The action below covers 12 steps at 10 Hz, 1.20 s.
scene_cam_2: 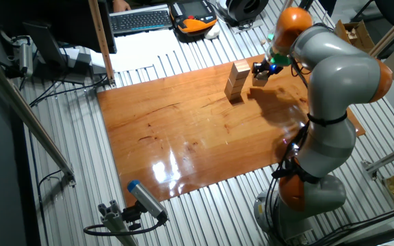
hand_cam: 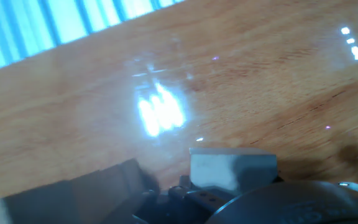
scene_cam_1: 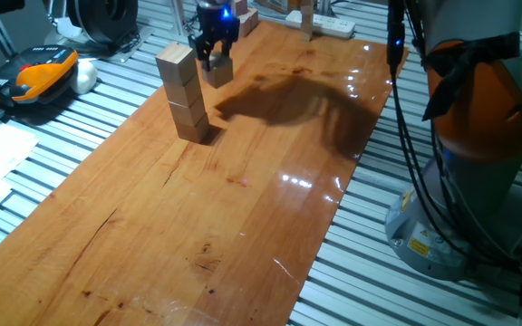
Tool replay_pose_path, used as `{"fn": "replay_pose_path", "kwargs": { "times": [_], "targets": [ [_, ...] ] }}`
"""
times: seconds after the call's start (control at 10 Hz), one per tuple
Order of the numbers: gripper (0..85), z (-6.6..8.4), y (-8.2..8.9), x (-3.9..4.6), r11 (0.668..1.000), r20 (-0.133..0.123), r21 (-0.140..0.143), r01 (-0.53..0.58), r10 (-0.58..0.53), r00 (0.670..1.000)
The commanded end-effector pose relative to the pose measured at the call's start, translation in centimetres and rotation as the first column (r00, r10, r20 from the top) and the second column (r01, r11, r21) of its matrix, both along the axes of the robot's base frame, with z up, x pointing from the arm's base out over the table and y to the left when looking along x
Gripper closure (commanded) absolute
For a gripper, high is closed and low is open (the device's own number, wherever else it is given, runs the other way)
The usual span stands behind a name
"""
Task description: Stack the blocks in a vertical line of five
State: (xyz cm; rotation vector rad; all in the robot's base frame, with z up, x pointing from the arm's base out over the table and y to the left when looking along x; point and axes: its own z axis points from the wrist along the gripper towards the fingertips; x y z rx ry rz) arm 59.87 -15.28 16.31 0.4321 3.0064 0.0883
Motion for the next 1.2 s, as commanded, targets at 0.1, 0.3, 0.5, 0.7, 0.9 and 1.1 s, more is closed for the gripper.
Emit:
{"fn": "replay_pose_path", "kwargs": {
  "times": [0.1,0.3,0.5,0.7,0.9,1.1],
  "targets": [
    [85.0,3.1,0.9,-0.30,1.000,0.004,-0.006,-0.021,0.021,1.000],
    [85.0,5.8,1.5,-0.39,0.998,-0.021,0.022,-0.054,0.055,0.998],
    [85.0,7.9,2.7,-1.17,0.997,-0.032,0.013,-0.073,0.073,0.997],
    [85.0,9.1,3.5,-1.84,0.994,-0.039,-0.022,-0.106,0.105,0.994],
    [85.0,9.3,3.6,-2.04,0.987,-0.051,-0.038,-0.157,0.155,0.987],
    [85.0,9.3,3.4,-2.17,0.969,-0.064,-0.067,-0.240,0.236,0.970]
  ]
}}
